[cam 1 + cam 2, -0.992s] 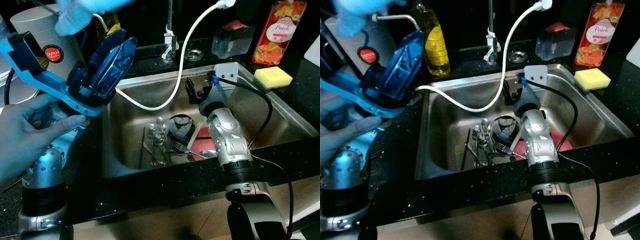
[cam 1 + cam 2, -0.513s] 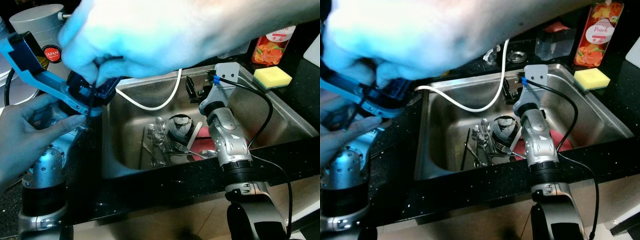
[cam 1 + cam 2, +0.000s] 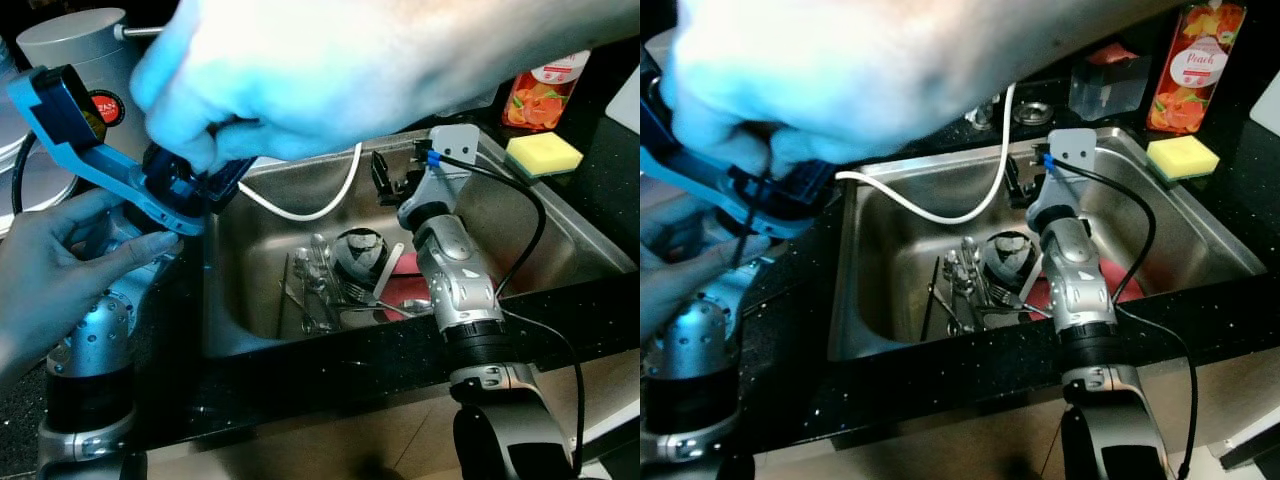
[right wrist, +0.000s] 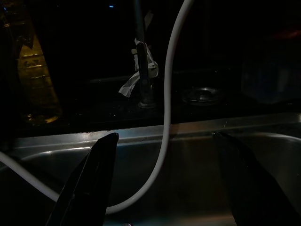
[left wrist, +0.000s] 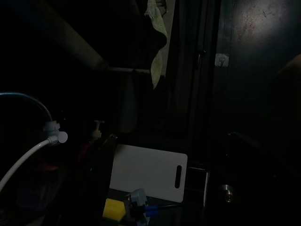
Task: Kitchen organization
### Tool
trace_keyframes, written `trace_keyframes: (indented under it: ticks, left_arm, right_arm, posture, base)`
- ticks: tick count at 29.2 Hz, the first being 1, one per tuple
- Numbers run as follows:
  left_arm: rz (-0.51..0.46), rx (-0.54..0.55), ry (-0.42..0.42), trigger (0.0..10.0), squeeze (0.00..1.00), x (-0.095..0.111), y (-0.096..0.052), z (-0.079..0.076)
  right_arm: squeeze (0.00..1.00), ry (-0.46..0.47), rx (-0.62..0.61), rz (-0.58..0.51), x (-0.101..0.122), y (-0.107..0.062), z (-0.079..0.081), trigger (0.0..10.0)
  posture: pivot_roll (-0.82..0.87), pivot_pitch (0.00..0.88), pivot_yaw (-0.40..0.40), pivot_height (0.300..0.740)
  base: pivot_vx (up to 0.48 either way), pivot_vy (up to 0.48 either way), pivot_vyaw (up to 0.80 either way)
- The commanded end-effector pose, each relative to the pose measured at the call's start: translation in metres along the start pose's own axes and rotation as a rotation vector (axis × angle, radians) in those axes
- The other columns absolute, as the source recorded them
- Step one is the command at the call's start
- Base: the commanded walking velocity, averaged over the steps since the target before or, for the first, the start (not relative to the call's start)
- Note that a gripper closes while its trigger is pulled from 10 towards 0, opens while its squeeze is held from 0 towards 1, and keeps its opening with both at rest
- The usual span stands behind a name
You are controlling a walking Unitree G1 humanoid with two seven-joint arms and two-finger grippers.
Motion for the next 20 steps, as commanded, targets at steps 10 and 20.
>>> trace_keyframes:
  ticks: [10, 20]
  left_arm:
    - [0.003, -0.003, -0.003, 10.0, 0.00, -0.0035, -0.0007, -0.0014]
    - [0.004, -0.003, -0.002, 10.0, 0.00, -0.0036, -0.0004, -0.0020]
  right_arm:
    - [0.00, 0.016, 0.007, -0.013, 0.0023, 0.0011, 0.0033, 10.0]
    - [0.00, 0.016, 0.008, -0.011, 0.0023, 0.0012, 0.0032, 10.0]
  posture:
    - [-0.08, 0.000, 0.089, 0.740]
    - [-0.08, 0.000, 0.088, 0.740]
  base:
    - [0.000, 0.000, 0.00]
    - [0.000, 0.000, 0.00]
Point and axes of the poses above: a point about 5 cm out from each wrist's last joint towards the gripper, its own y axis pointing out of the wrist towards the gripper, its own x axis along the axis of the wrist's last joint, z = x × y, the point moved 4 cm from there along y, pointing out of the wrist towards the gripper, and after that the axes turned 15 degrees about y, right-handed, at the moved point
